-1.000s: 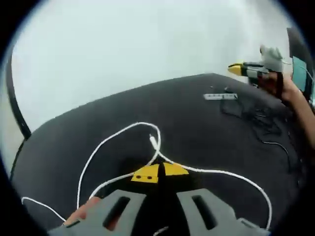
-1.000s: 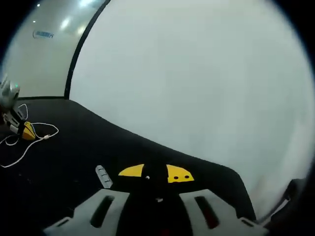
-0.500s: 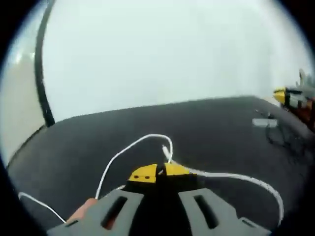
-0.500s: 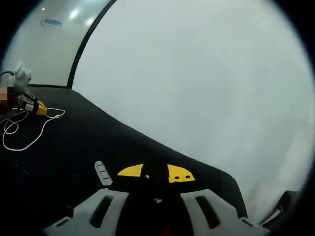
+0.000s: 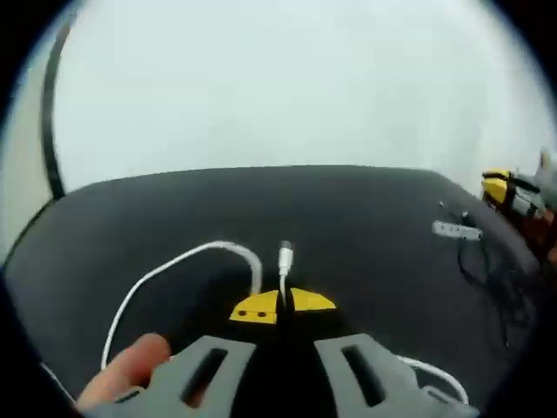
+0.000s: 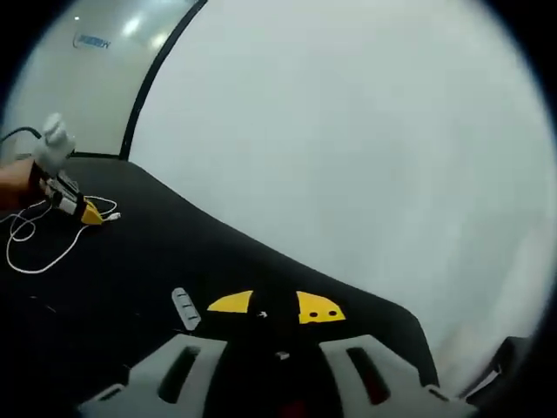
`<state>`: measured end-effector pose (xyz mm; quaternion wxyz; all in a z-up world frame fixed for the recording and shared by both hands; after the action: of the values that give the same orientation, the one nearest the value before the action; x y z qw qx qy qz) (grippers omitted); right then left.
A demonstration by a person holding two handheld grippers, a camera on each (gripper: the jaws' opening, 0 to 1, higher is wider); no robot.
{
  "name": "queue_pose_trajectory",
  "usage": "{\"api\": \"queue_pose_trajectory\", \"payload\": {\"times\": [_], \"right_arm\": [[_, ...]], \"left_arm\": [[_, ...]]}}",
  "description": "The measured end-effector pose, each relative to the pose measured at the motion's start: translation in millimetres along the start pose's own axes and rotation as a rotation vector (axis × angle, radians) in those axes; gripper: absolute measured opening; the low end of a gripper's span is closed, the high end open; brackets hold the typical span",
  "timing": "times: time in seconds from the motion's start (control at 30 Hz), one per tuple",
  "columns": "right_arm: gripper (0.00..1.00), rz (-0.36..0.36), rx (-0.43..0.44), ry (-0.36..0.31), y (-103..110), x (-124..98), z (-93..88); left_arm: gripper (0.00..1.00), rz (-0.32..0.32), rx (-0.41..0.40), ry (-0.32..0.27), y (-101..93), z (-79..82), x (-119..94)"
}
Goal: Grab the wires, straighten them and put them on the rack
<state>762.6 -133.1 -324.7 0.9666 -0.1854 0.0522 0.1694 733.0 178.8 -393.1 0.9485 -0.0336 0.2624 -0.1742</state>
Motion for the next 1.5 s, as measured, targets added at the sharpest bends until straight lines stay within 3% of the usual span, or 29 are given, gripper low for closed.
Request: {"api": "queue_pose_trajectory", "payload": {"times": [0.03, 0.07, 0.17, 0.27, 0.37, 0.47, 0.57, 0.67, 0.83, 1.07, 1.27, 1.37, 1.5], "right_arm": [[0.15, -0.001, 0.001, 0.001, 1, -1, -0.7], [0.15, 0.001, -0.002, 0.0, 2, -2, -0.8], [0.15, 0.034, 0.034, -0.02, 6, -1, 0.1], [0.15, 0.065, 0.229, -0.103, 2, 3, 9.0], [0.13, 0.053, 0.479, -0.215, -16, 7, 24.0], [0.07, 0.062, 0.576, -0.258, -13, -12, 27.8], [0.08, 0.1, 0.578, -0.24, -4, -14, 30.1], [0.08, 0.095, 0.578, -0.239, -2, -7, 28.0], [0.08, 0.002, 0.514, -0.251, -18, -10, 25.0], [0.08, -0.015, 0.564, -0.235, -23, -12, 18.6], [0.08, -0.013, 0.572, -0.213, -20, -7, 15.1], [0.08, 0.034, 0.512, -0.197, -11, -3, 17.0], [0.08, 0.16, 0.452, -0.099, 25, 19, 7.2]], "left_arm": [[0.02, -0.075, -0.092, -0.055, -11.2, 10.4, -8], [0.02, -0.132, -0.131, -0.084, -21.5, 19.5, -16], [0.02, -0.206, -0.069, -0.168, -45.8, 39.2, -30], [0.02, -0.253, 0.069, -0.096, -78.9, 38.6, -21], [0.02, -0.269, 0.119, -0.057, -101.7, 33.1, 1], [0.02, -0.285, 0.157, -0.023, -116.1, 27.8, 26], [0.02, -0.289, 0.146, 0.013, -123.6, 26.6, 51], [0.02, -0.3, 0.123, 0.018, -133.7, 28.6, 68], [0.02, -0.263, 0.148, 0.04, -142.1, 27.8, 84], [0.02, -0.278, 0.089, 0.06, -150.0, 22.9, 92], [0.02, -0.284, 0.095, 0.065, -155.9, 21.2, 92], [0.02, -0.293, 0.089, 0.076, -156.6, 21.3, 93], [0.02, -0.294, 0.056, 0.085, -155.0, 20.0, 96]]}}
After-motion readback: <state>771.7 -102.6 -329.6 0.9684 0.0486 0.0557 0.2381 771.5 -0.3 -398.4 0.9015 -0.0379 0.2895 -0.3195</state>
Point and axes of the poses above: the point that each gripper's makers call its tool centre point, and the gripper's own axes: x roughly forward along the fingers, y roughly to its left, z roughly out of its top, the point moved 5 cm from there along -x, roughly backward along the fingers, and after that the axes turned 2 degrees about -z, right-handed, at the moved point
